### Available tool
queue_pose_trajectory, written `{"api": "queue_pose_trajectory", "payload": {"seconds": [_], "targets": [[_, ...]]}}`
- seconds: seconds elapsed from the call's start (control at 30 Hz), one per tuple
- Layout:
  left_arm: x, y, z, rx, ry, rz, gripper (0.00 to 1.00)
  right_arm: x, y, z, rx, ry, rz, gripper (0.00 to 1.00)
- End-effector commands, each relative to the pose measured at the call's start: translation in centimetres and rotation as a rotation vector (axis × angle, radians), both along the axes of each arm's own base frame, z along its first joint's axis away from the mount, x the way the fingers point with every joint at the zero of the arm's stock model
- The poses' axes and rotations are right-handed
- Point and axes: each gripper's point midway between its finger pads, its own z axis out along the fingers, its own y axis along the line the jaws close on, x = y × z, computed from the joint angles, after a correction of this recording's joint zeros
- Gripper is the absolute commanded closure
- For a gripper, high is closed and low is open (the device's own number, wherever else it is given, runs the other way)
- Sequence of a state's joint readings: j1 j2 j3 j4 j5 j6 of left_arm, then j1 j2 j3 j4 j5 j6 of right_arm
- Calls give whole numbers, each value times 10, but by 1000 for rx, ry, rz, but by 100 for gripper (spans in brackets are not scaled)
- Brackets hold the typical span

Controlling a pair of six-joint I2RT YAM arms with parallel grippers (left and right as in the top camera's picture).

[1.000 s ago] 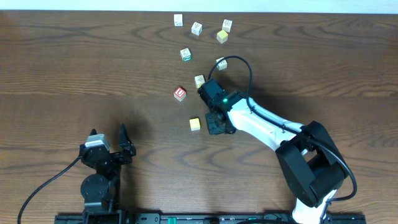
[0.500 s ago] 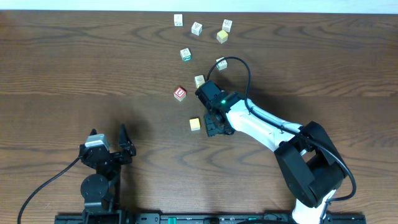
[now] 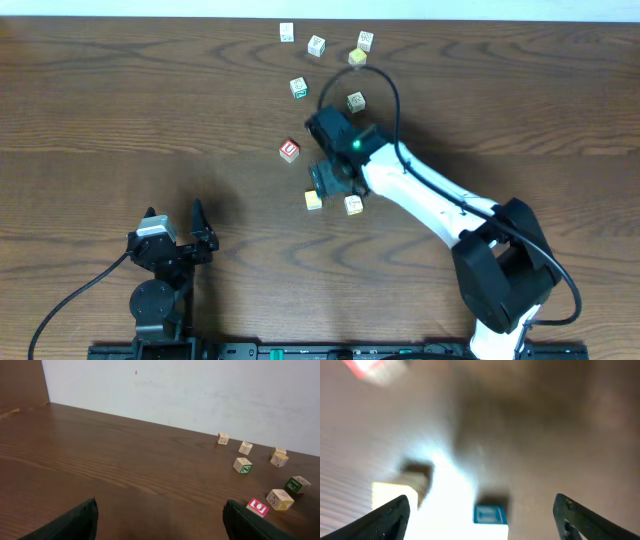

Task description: Lift 5 blocks

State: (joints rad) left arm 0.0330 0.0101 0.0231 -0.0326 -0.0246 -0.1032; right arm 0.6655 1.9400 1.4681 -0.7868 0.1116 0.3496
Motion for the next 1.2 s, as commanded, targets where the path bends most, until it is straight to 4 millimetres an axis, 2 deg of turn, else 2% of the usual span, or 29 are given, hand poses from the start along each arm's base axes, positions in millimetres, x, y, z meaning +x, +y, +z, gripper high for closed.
{"api": "queue_pose_trajectory", "payload": {"seconds": [0.0,0.13,0.3,0.43,0.57,0.77,0.93,1.03,1.17], "targets": [[-1,3,-17,9,53,14,20,34,-1,30,45,-96,-16,13],[-1,3,-17,9,53,14,20,66,-8,40,108,-168,-64,14],[-1,3,-17,9,53,14,20,90,-7,29,160,-163,-73,10],[-1,3,-17,9,53,14,20,105,7,14,140,-148,-30,11],[-1,3,-17,9,53,14,20,118,27,2,136,-138,-2,19],[-1,3,-17,9,53,14,20,128,36,-17,138,-142,3,26],[-1,3,-17,9,53,14,20,125,39,-34,124,-118,9,35],[-1,3,-17,9,53,14,20,122,41,-41,117,-106,14,44],[-1,3,-17,9,53,14,20,119,43,-45,112,-97,20,46]]}}
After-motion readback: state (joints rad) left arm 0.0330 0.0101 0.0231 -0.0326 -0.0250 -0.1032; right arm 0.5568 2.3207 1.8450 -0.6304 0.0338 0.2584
